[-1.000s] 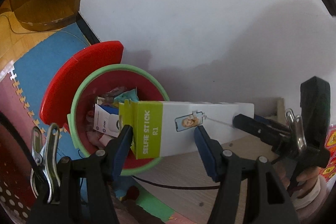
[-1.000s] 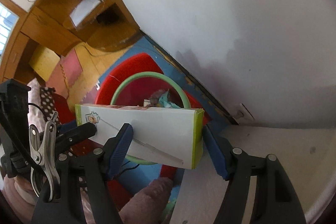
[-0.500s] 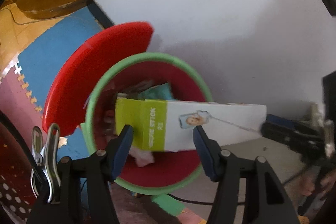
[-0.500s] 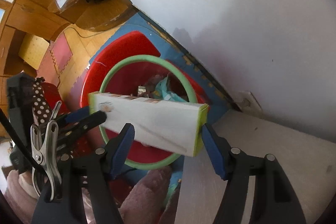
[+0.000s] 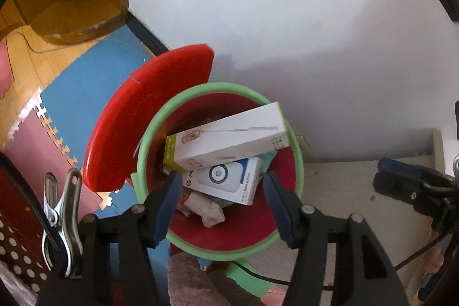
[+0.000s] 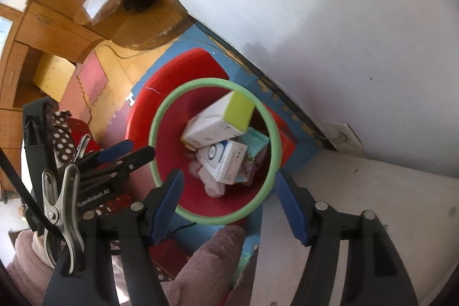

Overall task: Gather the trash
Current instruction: 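Move both open tools away from the bucket toward the bed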

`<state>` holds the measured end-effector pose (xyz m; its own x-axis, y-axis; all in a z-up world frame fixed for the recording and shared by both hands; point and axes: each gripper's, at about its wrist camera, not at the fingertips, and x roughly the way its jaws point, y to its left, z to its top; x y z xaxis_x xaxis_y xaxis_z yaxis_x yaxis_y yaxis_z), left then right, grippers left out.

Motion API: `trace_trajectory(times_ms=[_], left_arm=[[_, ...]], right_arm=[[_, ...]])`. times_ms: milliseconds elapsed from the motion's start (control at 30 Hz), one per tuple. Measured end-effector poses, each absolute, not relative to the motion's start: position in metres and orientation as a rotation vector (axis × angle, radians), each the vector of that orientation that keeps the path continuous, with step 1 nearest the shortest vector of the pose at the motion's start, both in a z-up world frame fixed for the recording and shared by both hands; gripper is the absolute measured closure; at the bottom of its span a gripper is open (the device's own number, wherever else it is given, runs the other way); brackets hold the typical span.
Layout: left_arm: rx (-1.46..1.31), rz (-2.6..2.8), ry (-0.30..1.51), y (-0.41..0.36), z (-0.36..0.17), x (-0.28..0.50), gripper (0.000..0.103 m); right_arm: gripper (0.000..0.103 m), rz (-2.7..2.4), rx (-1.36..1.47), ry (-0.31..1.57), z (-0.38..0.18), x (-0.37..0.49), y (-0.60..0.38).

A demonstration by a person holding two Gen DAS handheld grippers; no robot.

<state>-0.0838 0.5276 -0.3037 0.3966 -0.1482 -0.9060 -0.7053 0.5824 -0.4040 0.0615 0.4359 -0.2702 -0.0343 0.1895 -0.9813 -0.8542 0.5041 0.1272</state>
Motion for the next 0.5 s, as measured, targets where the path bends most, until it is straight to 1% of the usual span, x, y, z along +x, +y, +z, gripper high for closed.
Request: trace_trajectory(times_ms=[500], left_arm=[[-0.828,0.417,1.098,0.484,-0.233,-0.098,0.042]], right_arm=[[0.035,1.038,-0.56,1.203,-0.202,-0.004,0.373]])
